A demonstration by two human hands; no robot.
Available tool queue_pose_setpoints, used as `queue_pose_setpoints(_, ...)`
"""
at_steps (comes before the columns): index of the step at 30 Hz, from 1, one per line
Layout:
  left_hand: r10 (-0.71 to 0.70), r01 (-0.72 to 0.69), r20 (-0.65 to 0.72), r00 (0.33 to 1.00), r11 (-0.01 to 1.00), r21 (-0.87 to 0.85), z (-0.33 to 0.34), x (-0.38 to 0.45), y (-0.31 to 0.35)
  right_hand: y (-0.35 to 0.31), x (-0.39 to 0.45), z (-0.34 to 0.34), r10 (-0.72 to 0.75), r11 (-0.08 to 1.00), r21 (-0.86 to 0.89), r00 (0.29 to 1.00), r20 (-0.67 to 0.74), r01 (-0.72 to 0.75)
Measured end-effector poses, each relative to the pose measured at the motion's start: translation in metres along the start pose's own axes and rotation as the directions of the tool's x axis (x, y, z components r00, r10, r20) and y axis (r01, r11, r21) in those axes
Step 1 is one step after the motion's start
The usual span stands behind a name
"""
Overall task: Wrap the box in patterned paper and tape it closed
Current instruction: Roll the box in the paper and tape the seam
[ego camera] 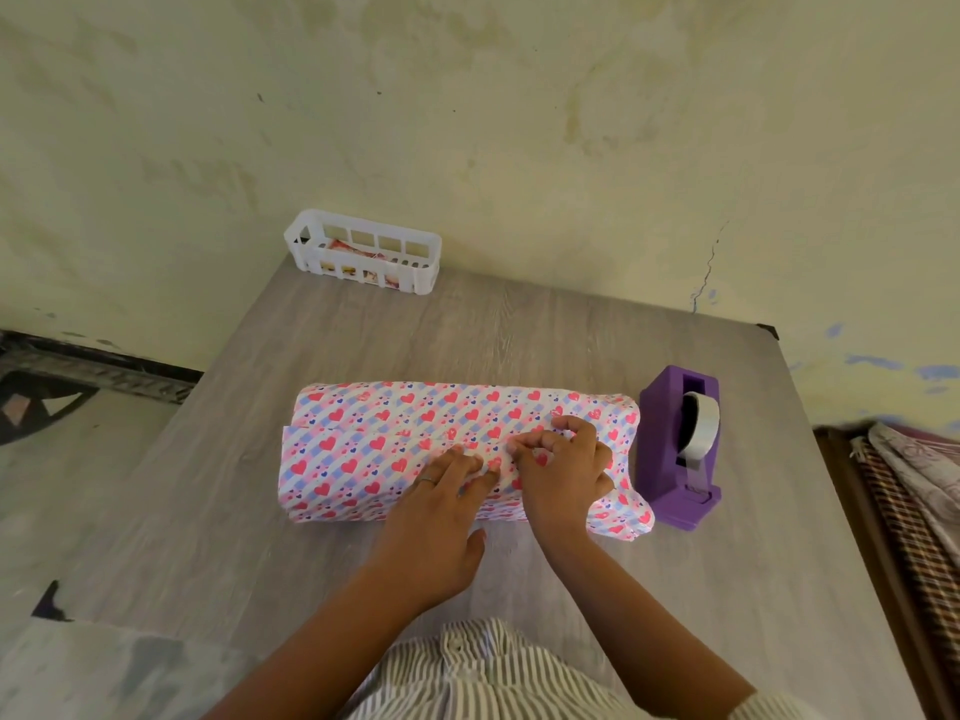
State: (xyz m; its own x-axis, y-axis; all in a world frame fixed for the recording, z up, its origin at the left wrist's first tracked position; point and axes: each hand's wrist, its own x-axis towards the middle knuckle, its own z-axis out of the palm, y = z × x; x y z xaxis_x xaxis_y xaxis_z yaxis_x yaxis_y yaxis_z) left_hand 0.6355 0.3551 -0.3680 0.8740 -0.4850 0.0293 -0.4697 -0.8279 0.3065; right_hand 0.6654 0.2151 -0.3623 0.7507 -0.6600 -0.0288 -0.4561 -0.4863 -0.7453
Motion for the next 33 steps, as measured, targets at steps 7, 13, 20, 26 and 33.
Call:
queue_pose_setpoints(7,0.001,0.002,0.051,0.999,0.998,-0.062,-0.006,0.000,0.003,-0.001,0.003,-0.003,-0.178,0.943,-0.272,0.981,0.075,0.192)
queue_pose_setpoints(13,-0.024,0.026,0.083,0.996,0.999,-0.023,-0.010,0.001,0.005,-0.017,0.032,-0.001,-0.071,0.948,-0.301,0.990,0.121,0.105)
queue_pose_setpoints(20,0.005,-0.010,0.084,0.996,0.998,0.066,-0.011,0.011,0.011,-0.003,0.055,-0.033,-0.160,0.986,-0.039,0.986,0.044,0.162)
queue_pose_setpoints(26,-0.070,0.029,0.150,0.986,0.965,0.262,-0.015,0.032,0.026,0.095,0.077,-0.115,0.264,0.958,-0.040,0.932,-0.250,-0.282)
queue_pose_setpoints(33,-0.042,-0.053,0.252,0.967,0.932,0.359,-0.014,0.038,0.038,0.110,0.088,-0.128,0.553,0.710,0.317,0.776,0.303,-0.629)
